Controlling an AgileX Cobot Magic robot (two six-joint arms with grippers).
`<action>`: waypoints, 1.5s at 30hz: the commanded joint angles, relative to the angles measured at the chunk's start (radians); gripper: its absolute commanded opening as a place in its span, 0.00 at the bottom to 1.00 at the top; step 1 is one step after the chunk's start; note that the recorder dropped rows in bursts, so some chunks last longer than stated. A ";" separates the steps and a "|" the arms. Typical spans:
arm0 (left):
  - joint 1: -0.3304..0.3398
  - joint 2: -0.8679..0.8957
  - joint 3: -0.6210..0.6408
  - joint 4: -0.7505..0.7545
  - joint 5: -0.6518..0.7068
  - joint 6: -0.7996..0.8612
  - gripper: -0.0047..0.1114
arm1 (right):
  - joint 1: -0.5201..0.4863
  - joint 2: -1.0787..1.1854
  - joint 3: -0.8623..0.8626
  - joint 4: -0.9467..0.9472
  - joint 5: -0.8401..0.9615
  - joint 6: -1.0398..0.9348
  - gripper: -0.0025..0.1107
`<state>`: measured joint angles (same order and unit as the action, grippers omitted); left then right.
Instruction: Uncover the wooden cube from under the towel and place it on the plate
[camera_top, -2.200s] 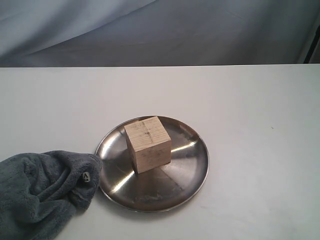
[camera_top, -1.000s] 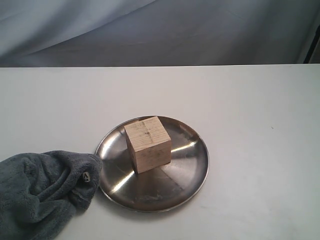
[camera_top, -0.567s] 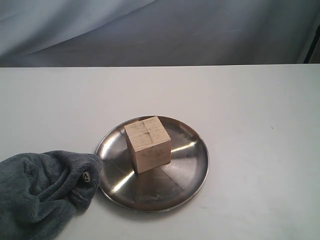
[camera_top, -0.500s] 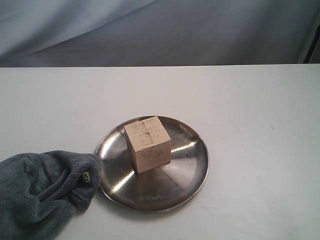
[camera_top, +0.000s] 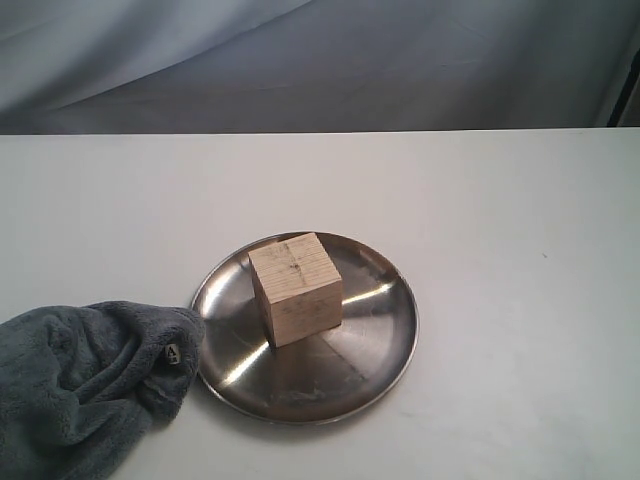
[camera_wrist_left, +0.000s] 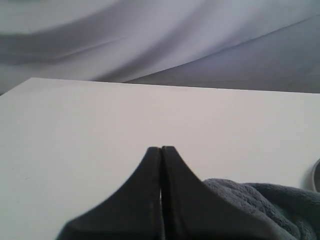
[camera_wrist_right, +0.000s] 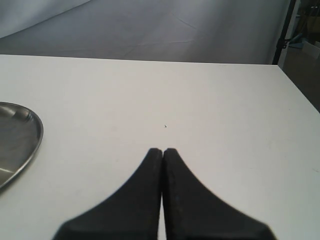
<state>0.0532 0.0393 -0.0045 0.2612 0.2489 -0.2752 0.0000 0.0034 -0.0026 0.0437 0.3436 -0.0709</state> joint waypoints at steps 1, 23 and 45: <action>-0.048 -0.022 0.005 -0.019 0.081 -0.008 0.04 | 0.000 -0.003 0.003 0.001 -0.008 -0.003 0.02; -0.093 -0.039 0.005 -0.091 0.109 0.012 0.04 | 0.000 -0.003 0.003 0.001 -0.008 -0.003 0.02; -0.093 -0.039 0.005 -0.105 0.107 0.017 0.04 | 0.000 -0.003 0.003 0.001 -0.008 -0.003 0.02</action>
<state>-0.0335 0.0034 -0.0045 0.1645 0.3606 -0.2646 0.0000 0.0034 -0.0026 0.0437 0.3436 -0.0709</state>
